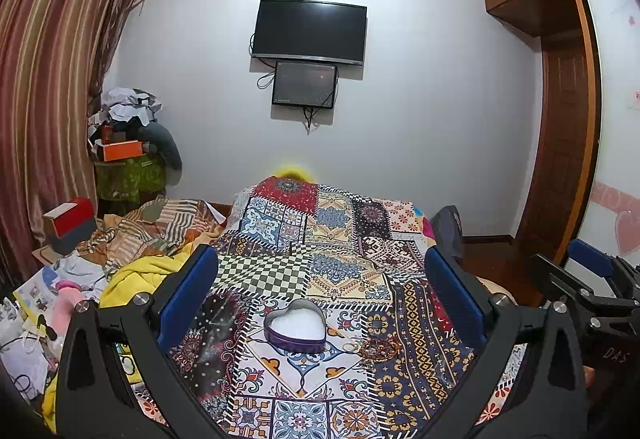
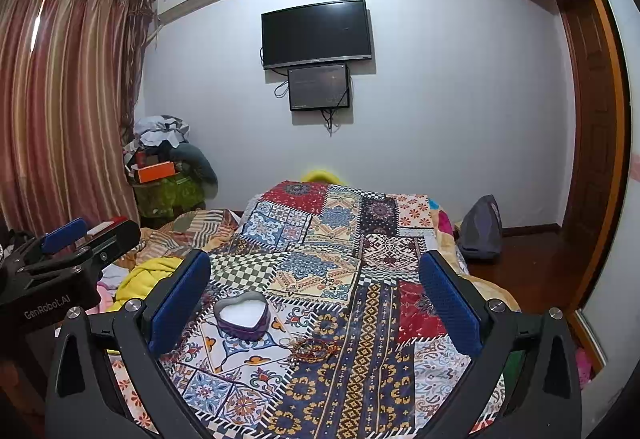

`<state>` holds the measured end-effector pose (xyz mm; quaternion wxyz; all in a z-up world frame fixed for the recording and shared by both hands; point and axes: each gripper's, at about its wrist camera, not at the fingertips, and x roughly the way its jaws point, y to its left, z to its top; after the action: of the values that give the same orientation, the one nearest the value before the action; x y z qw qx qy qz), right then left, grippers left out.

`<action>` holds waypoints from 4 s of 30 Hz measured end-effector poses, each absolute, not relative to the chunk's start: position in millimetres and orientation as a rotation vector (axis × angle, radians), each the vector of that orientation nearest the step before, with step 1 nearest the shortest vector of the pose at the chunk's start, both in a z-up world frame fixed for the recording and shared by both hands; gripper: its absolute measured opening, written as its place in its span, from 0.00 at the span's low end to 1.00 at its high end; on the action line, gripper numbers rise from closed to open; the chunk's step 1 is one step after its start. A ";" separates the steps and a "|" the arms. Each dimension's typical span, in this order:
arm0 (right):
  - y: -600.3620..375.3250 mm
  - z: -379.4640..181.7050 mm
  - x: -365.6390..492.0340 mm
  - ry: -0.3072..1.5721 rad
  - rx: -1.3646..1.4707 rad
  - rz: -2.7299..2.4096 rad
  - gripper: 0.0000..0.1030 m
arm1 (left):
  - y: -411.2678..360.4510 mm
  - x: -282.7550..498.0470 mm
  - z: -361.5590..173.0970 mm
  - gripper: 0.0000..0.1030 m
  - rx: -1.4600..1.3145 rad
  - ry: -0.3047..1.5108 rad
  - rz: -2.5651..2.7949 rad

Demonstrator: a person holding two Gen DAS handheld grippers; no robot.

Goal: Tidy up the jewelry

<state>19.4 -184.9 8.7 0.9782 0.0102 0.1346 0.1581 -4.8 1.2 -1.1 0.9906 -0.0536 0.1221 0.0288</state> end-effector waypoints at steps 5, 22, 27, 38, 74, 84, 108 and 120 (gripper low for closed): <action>-185.1 7.9 18.2 0.272 0.024 0.320 1.00 | -0.1 -6.0 0.9 1.00 -0.105 0.244 0.054; -184.3 3.3 21.9 0.285 0.019 0.319 1.00 | -0.5 -2.6 2.1 1.00 -0.102 0.249 0.055; -183.6 0.4 28.6 0.303 0.017 0.318 1.00 | 2.2 5.4 -1.1 1.00 -0.108 0.268 0.058; -187.4 -25.5 52.4 0.378 -0.021 0.269 1.00 | 12.2 36.9 -24.6 1.00 -0.123 0.351 0.101; -197.6 -161.3 173.4 0.973 -0.013 0.501 0.48 | -13.6 171.7 -192.9 0.83 -0.087 0.935 -0.095; -193.4 -165.9 200.4 1.007 0.011 0.552 0.34 | -20.6 191.8 -211.5 0.48 -0.122 1.021 -0.194; -173.6 -188.2 206.9 1.049 -0.056 0.566 0.08 | -35.8 219.1 -226.4 0.23 -0.075 1.019 -0.193; -192.0 -154.9 191.2 0.979 0.002 0.535 0.08 | -35.6 207.6 -217.8 0.23 -0.142 1.030 -0.227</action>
<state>191.2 -192.0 -154.9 0.8483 0.0008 0.4647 0.2538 207.6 -35.6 -217.8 0.8619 -0.0675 0.4908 -0.1083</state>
